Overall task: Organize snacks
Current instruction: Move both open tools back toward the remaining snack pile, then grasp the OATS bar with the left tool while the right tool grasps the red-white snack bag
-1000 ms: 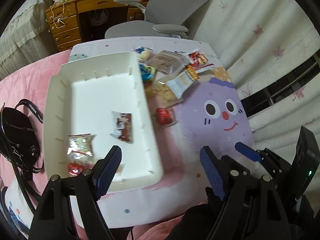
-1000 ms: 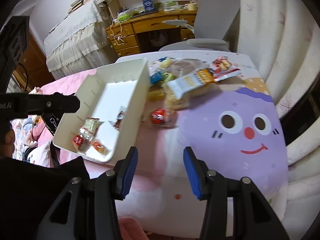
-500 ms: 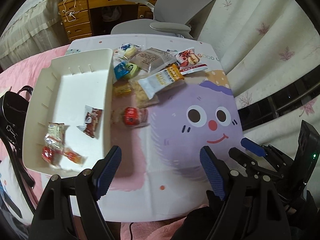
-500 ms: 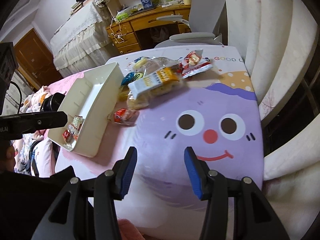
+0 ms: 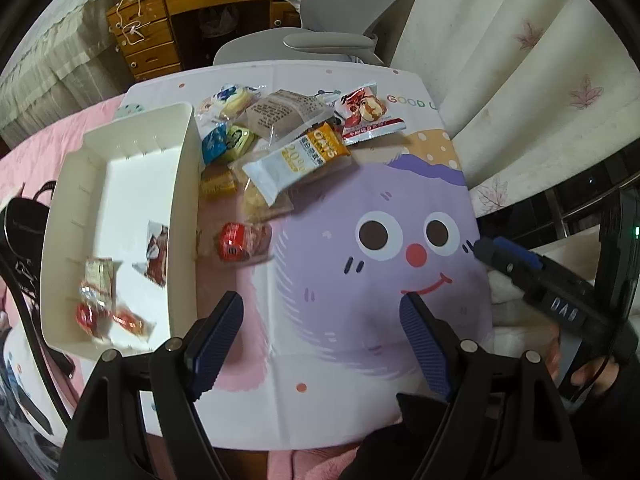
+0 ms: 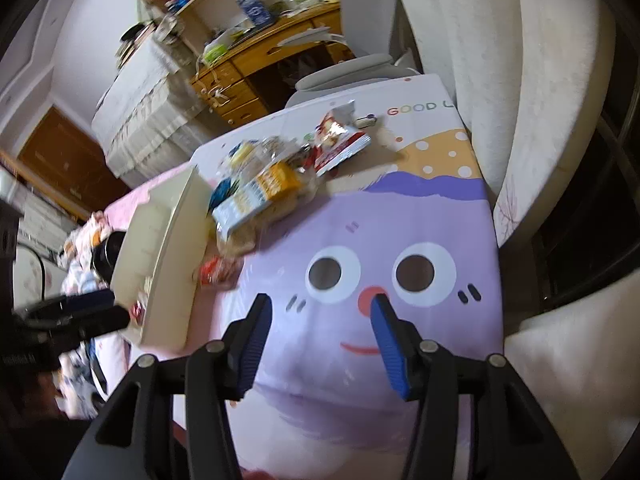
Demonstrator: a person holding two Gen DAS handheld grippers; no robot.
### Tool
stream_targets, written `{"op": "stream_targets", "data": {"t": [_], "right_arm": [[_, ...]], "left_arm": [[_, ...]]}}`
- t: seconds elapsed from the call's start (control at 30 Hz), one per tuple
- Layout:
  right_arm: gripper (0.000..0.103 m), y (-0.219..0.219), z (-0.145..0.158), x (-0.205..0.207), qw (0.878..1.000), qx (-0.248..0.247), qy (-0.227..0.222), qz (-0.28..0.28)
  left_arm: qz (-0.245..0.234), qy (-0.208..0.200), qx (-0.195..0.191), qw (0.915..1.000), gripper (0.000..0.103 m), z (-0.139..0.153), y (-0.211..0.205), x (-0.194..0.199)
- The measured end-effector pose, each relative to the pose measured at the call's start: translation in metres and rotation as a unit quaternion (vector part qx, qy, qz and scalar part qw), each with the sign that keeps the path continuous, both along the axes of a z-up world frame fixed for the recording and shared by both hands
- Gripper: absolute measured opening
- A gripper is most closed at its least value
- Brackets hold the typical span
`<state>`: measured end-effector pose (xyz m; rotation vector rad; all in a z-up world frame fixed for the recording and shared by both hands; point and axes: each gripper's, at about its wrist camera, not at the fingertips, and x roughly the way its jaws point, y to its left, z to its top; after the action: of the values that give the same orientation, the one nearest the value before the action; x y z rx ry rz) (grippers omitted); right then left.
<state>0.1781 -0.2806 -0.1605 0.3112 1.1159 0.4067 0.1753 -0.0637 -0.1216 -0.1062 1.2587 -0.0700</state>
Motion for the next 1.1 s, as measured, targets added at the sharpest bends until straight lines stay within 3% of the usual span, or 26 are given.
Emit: {"op": "stream_targets", "data": {"t": [0.3, 0.67, 0.83, 1.1], "right_arm": [[0.066, -0.002, -0.014, 0.063, 0.997, 0.044, 0.034, -0.044], [0.074, 0.016, -0.046, 0.137, 0.993, 0.057, 0.068, -0.073], [0.080, 0.029, -0.064, 0.170, 0.993, 0.059, 0.067, -0.079], [0.081, 0.049, -0.093, 0.206, 0.993, 0.053, 0.076, -0.076]], "left_arm": [[-0.026, 0.013, 0.024, 0.9993, 0.079, -0.020, 0.005, 0.058], [-0.066, 0.032, 0.050, 0.9961, 0.079, -0.064, 0.013, 0.131], [-0.102, 0.034, 0.057, 0.9926, 0.080, -0.082, 0.010, 0.146], [-0.132, 0.027, 0.079, 0.9878, 0.080, -0.104, 0.006, 0.162]]}}
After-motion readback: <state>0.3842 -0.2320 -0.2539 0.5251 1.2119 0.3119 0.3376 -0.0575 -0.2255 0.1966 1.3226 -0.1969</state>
